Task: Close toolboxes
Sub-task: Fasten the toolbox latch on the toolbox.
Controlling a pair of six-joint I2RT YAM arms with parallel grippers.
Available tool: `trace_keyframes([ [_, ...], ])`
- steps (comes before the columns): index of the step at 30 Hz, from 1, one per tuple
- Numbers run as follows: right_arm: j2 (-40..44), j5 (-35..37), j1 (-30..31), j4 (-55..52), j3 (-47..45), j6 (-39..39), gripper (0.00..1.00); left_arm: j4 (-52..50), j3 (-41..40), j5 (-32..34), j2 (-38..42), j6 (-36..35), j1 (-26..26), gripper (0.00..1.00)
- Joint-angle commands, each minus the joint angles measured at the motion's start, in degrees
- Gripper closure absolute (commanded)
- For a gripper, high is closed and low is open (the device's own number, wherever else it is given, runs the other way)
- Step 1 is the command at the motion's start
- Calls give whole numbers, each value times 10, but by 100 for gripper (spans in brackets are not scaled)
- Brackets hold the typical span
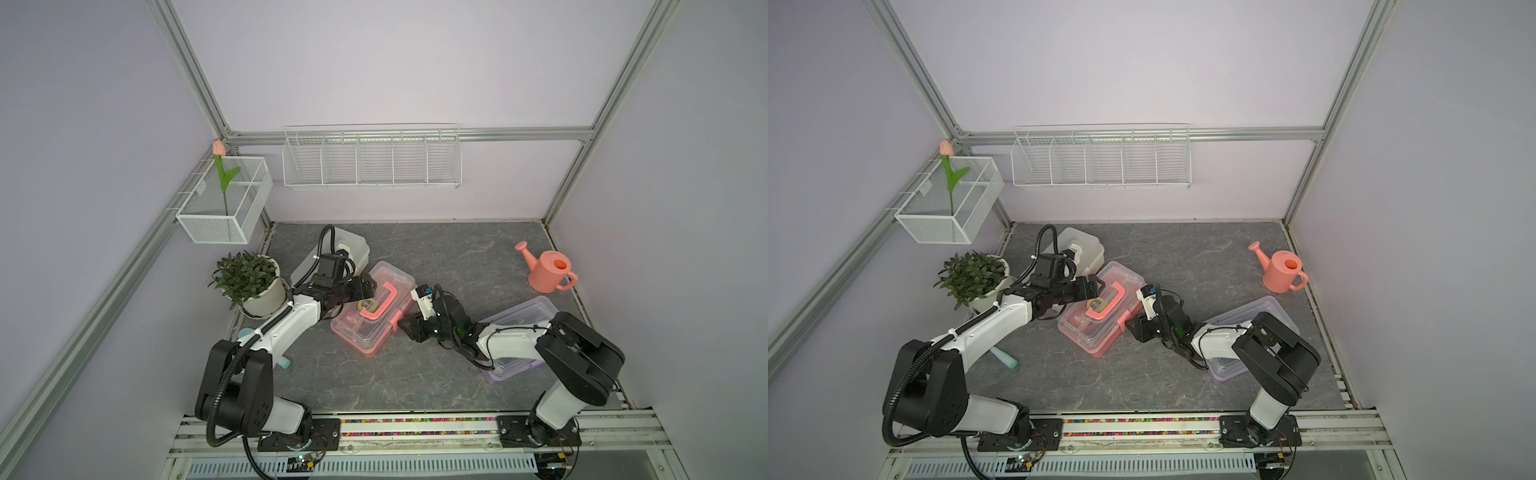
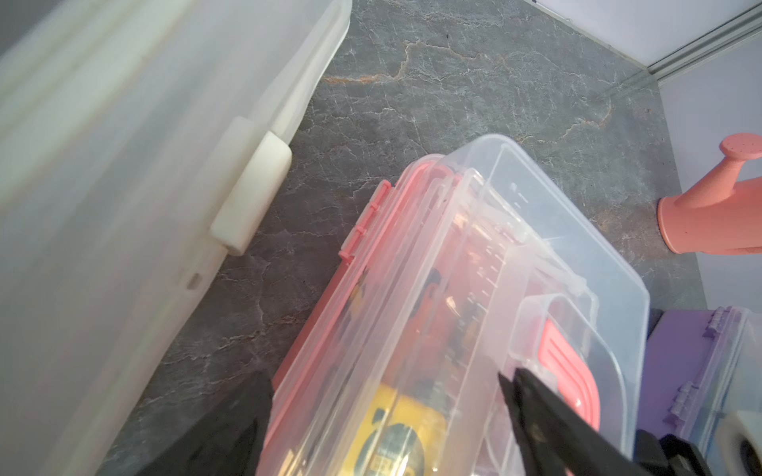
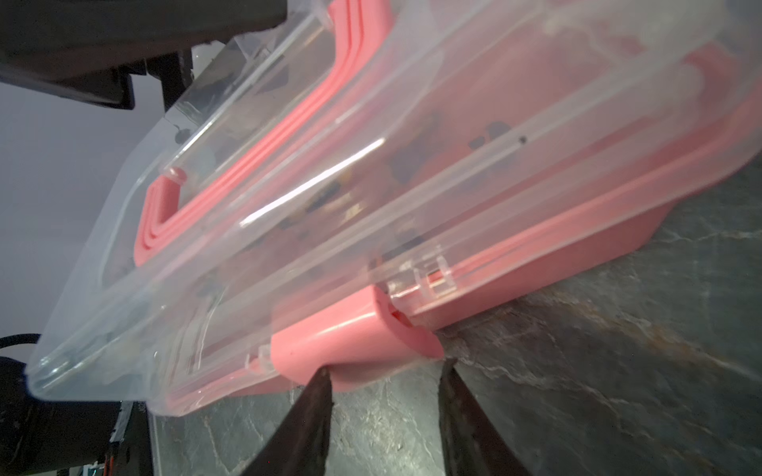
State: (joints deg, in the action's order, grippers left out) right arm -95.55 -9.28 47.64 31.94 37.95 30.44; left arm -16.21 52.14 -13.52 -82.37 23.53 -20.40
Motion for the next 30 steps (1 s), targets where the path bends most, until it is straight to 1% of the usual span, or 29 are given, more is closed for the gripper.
trace_keyframes([
  [1,-10,4,5,21,17,15,55,-63,-32,-24,-11,23,-10,9],
  [8,-23,0,5,23,27,34,54,-45,-44,-36,-14,34,-10,9],
  [12,-17,-8,4,11,31,49,47,-44,-49,-38,-9,35,-10,9],
  [14,-16,-20,4,19,30,64,47,-42,-52,-39,-8,38,-10,9],
  [18,-21,-34,4,67,20,90,51,-33,-60,-45,-10,41,-10,10],
  [24,-36,-43,4,108,18,98,59,-23,-75,-63,-19,46,-11,14],
  [30,-81,-57,-2,185,12,118,59,-17,-91,-86,-27,49,-12,16],
])
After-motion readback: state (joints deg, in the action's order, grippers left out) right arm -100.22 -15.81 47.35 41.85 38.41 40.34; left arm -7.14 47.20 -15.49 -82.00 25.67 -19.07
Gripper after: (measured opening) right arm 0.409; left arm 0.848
